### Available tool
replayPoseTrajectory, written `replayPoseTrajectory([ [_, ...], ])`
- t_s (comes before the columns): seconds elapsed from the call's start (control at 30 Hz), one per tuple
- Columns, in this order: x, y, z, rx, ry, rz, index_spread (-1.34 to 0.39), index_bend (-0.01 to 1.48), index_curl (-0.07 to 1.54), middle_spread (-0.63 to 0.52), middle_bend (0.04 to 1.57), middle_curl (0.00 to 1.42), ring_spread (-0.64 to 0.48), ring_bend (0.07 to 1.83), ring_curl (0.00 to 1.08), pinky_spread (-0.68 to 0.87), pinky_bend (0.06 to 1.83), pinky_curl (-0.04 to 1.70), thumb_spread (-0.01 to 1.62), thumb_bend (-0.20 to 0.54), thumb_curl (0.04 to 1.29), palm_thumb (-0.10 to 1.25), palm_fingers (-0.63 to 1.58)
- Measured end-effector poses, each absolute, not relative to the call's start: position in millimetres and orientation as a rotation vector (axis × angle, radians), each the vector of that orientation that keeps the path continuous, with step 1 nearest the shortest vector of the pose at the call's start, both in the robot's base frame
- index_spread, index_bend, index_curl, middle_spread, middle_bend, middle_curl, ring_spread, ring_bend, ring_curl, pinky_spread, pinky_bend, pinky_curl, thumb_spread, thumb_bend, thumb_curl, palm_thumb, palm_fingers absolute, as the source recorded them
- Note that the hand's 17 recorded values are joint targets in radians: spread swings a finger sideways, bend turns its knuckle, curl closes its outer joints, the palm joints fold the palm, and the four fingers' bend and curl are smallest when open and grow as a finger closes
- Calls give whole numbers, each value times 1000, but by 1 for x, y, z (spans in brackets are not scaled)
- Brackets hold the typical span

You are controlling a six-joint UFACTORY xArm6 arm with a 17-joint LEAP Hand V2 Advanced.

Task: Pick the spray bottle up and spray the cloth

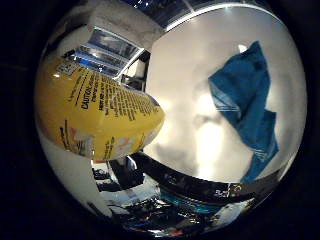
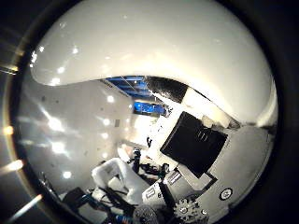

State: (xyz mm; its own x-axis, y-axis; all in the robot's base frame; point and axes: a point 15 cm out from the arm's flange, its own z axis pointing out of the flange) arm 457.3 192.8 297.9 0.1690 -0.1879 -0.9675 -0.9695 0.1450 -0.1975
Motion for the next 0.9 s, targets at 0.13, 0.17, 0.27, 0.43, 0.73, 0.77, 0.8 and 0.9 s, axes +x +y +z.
replayPoseTrajectory([
  [0.13, 474, 198, 287, -1290, 1237, 891, -235, 1153, 950, -140, 1372, 840, -261, 1299, 920, -158, 1024, 1553, 1333, -6, 273, 879, 1094],
  [0.17, 479, 200, 284, -1293, 1234, 898, -236, 1152, 950, -140, 1372, 840, -261, 1299, 920, -158, 1025, 1552, 1336, -6, 276, 885, 1094],
  [0.27, 496, 206, 279, -1306, 1218, 908, -239, 1151, 951, -140, 1373, 838, -261, 1300, 920, -157, 1027, 1549, 1338, -8, 281, 888, 1094],
  [0.43, 522, 209, 266, -1313, 1213, 916, -241, 1146, 950, -139, 1371, 833, -261, 1301, 919, -156, 1030, 1544, 1339, -9, 285, 888, 1094],
  [0.73, 539, 235, 225, -1431, 1173, 805, -242, 1143, 949, -138, 1368, 827, -256, 1294, 911, -152, 1021, 1524, 1352, -8, 288, 878, 1097],
  [0.77, 542, 236, 219, -1447, 1174, 779, -243, 1143, 949, -138, 1367, 827, -256, 1294, 910, -152, 1021, 1522, 1353, -8, 288, 878, 1097],
  [0.8, 542, 239, 215, -1461, 1171, 766, -243, 1143, 949, -138, 1367, 827, -255, 1294, 909, -152, 1021, 1520, 1354, -8, 287, 878, 1098],
  [0.9, 540, 250, 199, -1504, 1161, 740, -243, 1142, 949, -138, 1367, 827, -255, 1296, 906, -151, 1022, 1515, 1357, -7, 290, 882, 1098],
])
